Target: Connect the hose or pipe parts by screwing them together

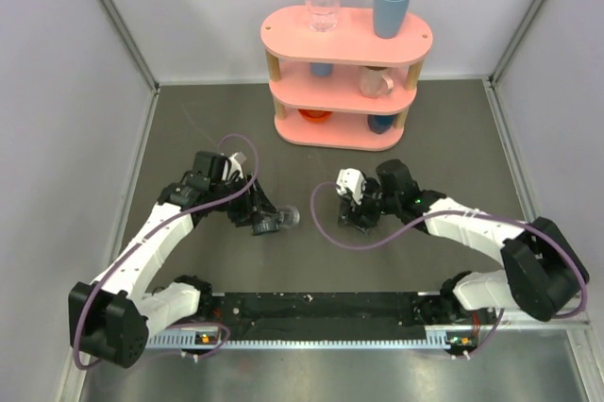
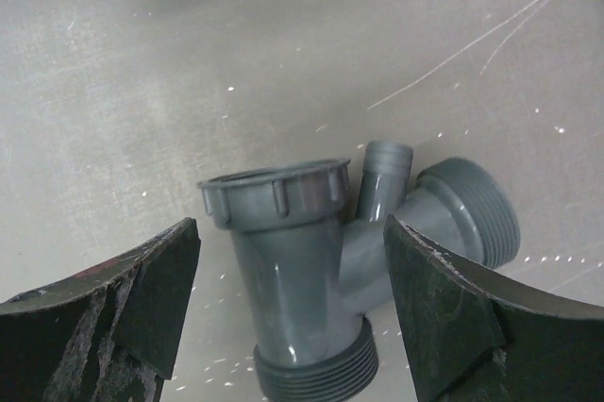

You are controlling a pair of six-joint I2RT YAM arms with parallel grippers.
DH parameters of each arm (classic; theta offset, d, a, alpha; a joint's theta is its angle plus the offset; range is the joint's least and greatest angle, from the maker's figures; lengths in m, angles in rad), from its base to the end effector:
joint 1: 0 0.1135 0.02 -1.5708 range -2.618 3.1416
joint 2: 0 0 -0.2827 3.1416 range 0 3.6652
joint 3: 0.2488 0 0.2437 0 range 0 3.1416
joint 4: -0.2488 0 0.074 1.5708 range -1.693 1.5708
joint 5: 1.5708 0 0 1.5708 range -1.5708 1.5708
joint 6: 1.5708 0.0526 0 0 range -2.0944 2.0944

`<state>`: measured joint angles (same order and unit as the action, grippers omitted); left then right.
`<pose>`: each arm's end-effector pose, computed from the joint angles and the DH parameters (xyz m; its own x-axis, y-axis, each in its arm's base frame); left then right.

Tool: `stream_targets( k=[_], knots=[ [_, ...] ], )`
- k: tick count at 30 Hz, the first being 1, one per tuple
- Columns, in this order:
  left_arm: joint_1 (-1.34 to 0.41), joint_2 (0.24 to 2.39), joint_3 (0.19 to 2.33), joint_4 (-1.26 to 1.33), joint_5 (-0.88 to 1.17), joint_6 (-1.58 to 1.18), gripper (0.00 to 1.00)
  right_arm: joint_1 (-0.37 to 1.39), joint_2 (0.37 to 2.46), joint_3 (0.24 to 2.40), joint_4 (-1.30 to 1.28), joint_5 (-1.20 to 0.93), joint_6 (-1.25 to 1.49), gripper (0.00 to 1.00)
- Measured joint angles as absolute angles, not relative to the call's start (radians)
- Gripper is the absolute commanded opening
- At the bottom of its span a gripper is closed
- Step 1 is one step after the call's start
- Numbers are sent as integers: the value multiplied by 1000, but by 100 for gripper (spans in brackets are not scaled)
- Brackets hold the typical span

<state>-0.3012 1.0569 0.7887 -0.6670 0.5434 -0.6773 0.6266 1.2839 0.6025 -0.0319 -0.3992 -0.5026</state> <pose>0.1785 -0.0839 0.2592 -0.9417 -0.2692 -0.2019 -0.0553 0.7156 -0.6963 0.1936 0.1654 0.2023 -0.0895 -0.6127 -0.7852 -0.9374 0.3182 -0.1414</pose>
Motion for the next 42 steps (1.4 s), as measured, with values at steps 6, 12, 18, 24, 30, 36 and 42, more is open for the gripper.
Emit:
stream_targets(
  k=[6, 12, 18, 24, 30, 36, 42],
  knots=[
    [-293, 1070, 789, -667, 566, -677, 0, 631, 1360, 674, -73, -414, -572, 75],
    [-274, 1094, 789, -659, 584, -677, 0, 638, 1397, 709, -133, -431, -618, 74],
    [-264, 1122, 789, -633, 593, -678, 0, 654, 1455, 770, -194, -443, -640, 62],
    [-247, 1128, 789, -630, 590, -677, 0, 672, 1496, 822, -231, -447, -652, 46],
    [-193, 1138, 789, -645, 547, -659, 0, 717, 1573, 919, -241, -475, -616, 45],
    [-133, 1139, 789, -675, 523, -624, 0, 794, 1620, 936, -170, -490, -547, 68],
    [-118, 1139, 789, -704, 516, -579, 0, 816, 1625, 927, -83, -502, -495, 75]
  ],
)
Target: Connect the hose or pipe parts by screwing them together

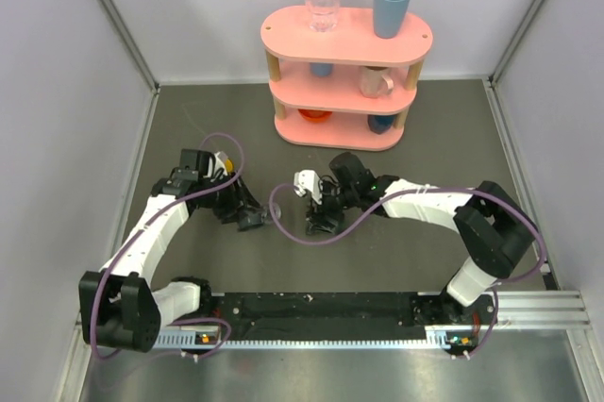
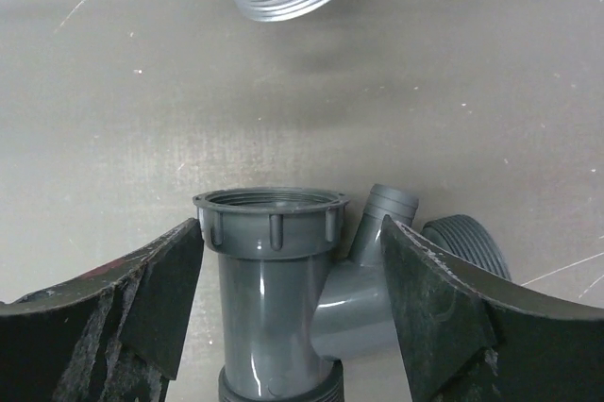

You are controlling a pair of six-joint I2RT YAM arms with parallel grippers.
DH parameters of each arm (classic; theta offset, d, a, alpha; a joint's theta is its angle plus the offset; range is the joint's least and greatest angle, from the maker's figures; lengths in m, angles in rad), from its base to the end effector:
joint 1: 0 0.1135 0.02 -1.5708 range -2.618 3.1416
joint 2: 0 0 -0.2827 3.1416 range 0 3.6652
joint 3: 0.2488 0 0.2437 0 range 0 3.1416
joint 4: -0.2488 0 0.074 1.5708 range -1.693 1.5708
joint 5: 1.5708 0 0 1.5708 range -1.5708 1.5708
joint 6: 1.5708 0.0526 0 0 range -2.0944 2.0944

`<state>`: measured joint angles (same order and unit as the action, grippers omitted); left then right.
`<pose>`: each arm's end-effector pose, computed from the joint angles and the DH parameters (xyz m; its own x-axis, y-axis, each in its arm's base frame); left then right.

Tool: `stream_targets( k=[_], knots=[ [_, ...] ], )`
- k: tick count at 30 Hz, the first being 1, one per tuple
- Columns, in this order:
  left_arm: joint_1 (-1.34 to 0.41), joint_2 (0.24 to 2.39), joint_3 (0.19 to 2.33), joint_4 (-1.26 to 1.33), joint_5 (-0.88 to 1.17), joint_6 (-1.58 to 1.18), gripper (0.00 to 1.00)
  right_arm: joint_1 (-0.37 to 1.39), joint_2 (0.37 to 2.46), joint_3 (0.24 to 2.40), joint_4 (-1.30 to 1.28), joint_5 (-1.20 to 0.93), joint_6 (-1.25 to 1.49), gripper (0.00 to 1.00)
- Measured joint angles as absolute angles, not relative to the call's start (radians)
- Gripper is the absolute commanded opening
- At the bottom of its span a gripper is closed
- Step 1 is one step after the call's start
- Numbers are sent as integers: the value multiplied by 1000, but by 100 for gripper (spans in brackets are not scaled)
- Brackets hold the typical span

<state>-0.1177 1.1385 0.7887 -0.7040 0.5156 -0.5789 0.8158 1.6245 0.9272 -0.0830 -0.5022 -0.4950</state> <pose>0.1988 -0.0496 0.2415 -0.9109 -0.3716 -0.1792 -0.1842 0.7551 -0.6292 0.2146 0.2651 0.2056 -0.0096 -0.6178 -0.7863 -0.9970 0.0660 -0.0396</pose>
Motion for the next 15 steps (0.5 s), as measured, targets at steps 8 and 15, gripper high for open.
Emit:
stream_targets(
  k=[8, 15],
  knots=[
    [-116, 1139, 771, -707, 532, -560, 0, 818, 1625, 863, -4, -510, -474, 74],
    [-115, 1145, 770, -703, 549, -558, 0, 828, 1648, 850, 30, -518, -461, 72]
  ],
)
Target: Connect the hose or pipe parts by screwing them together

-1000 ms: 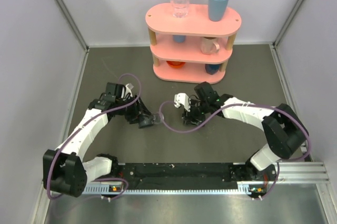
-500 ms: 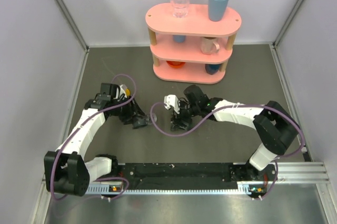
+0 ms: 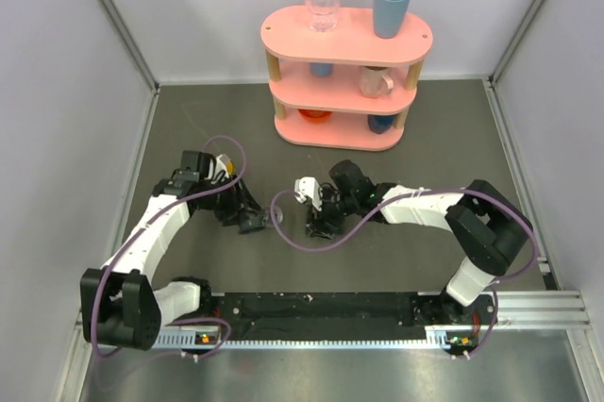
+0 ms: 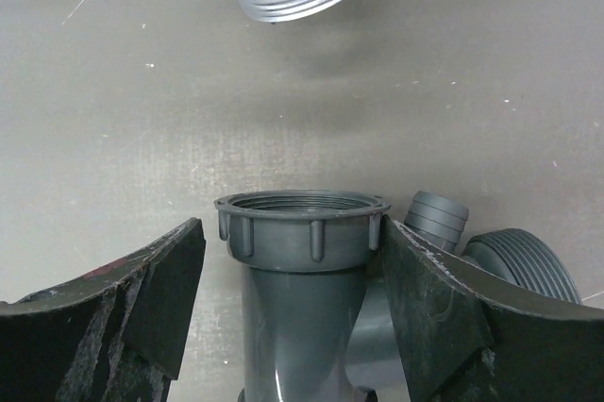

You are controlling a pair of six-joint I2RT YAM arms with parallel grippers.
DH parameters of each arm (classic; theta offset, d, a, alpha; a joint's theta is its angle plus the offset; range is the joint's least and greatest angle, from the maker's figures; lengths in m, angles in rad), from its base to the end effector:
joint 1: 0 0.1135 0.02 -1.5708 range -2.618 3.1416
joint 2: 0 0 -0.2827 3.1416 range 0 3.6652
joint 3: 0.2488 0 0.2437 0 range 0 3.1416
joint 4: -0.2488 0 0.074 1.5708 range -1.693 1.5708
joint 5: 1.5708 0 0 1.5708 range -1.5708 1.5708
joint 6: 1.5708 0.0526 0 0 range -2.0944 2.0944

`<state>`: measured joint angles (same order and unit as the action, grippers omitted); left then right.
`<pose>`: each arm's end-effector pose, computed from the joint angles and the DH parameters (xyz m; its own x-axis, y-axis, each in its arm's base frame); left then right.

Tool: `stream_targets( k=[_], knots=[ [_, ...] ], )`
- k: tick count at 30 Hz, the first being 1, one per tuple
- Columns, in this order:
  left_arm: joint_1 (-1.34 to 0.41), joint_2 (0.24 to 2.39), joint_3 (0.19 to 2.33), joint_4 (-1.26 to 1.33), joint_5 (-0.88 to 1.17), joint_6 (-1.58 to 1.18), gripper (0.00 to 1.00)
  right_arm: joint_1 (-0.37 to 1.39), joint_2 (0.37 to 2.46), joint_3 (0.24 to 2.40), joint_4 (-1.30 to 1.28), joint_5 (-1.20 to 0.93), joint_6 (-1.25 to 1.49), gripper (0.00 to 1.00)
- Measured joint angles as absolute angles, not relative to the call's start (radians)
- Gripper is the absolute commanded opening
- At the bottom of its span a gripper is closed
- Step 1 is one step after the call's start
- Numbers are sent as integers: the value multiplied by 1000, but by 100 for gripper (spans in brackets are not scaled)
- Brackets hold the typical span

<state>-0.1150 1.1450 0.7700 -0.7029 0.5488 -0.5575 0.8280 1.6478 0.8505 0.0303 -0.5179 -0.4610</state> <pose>0.1968 -0.0504 0.2356 -0.9242 -0.3476 -0.1584 -0.1718 0.7486 -0.6403 0.2080 0.2650 0.1852 -0.0284 -0.6024 -0.7977 -0.9979 0.0638 -0.0126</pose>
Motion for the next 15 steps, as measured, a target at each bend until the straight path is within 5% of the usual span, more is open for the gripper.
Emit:
stream_targets(
  k=[4, 8, 15],
  knots=[
    [-113, 1150, 770, -703, 558, -557, 0, 831, 1664, 850, 54, -514, -461, 60],
    [-113, 1150, 769, -703, 569, -552, 0, 835, 1673, 850, 84, -496, -459, 37],
    [-113, 1147, 786, -718, 668, -518, 0, 836, 1569, 870, -75, -469, -510, 24]
  ],
)
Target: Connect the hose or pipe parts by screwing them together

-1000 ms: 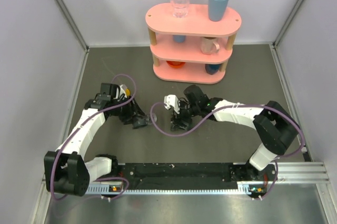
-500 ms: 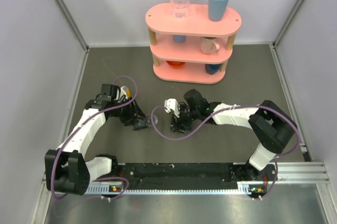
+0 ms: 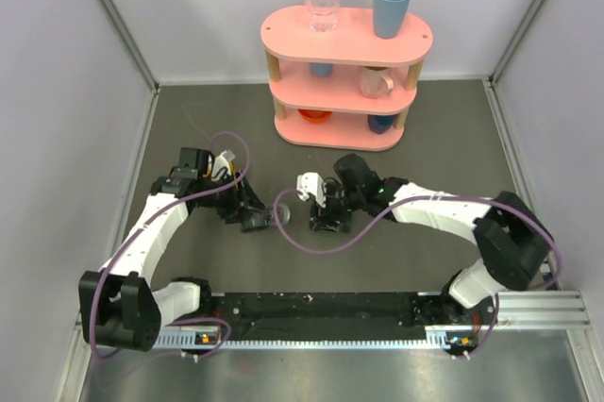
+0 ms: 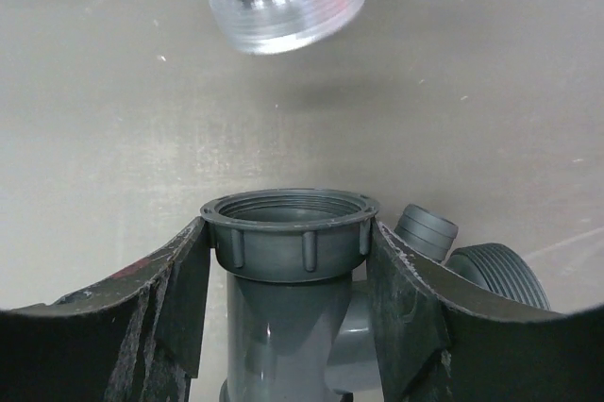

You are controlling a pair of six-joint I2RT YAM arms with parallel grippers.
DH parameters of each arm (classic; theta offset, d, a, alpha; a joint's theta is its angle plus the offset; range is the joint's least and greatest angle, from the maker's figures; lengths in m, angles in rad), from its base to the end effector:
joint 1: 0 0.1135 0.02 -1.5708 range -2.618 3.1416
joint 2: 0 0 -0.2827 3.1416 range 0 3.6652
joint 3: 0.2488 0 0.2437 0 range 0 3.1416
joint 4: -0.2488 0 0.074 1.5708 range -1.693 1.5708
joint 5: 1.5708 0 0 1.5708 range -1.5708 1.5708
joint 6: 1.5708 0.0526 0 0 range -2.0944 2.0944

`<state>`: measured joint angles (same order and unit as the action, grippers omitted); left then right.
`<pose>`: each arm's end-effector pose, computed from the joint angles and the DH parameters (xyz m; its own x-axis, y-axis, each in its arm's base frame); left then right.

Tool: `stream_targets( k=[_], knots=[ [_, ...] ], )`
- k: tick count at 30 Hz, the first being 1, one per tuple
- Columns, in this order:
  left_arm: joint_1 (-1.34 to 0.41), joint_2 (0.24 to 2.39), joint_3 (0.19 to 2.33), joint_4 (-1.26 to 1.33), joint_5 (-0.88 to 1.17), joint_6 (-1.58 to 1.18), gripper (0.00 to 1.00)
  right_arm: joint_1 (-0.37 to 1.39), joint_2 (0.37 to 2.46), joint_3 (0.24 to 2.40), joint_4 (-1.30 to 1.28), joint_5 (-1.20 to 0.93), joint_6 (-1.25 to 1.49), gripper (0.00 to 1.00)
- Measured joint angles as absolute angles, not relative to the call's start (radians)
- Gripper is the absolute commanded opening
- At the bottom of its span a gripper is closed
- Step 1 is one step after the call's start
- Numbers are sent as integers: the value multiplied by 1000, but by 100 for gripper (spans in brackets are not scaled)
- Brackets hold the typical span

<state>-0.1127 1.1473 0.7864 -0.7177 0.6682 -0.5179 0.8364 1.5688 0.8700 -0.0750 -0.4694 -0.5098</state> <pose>0.1955 -0.0549 0.2424 -0.9486 -0.2837 -0.1403 -0.1040 0.6981 -0.7084 0.2004 0.2574 0.2057 0.0201 -0.6272 -0.7786 -0.9956 0.0589 -0.0731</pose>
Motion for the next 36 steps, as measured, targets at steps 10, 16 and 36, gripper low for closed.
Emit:
stream_targets(
  k=[10, 16, 36],
  knots=[
    [-154, 1042, 904, -738, 809, -511, 0, 838, 1242, 1013, -300, -490, -503, 19],
    [-158, 991, 899, -708, 849, -567, 0, 838, 1135, 1016, -441, -498, -491, 17],
    [-400, 926, 966, -547, 813, -905, 0, 888, 988, 1132, -621, -353, -635, 15]
  ],
)
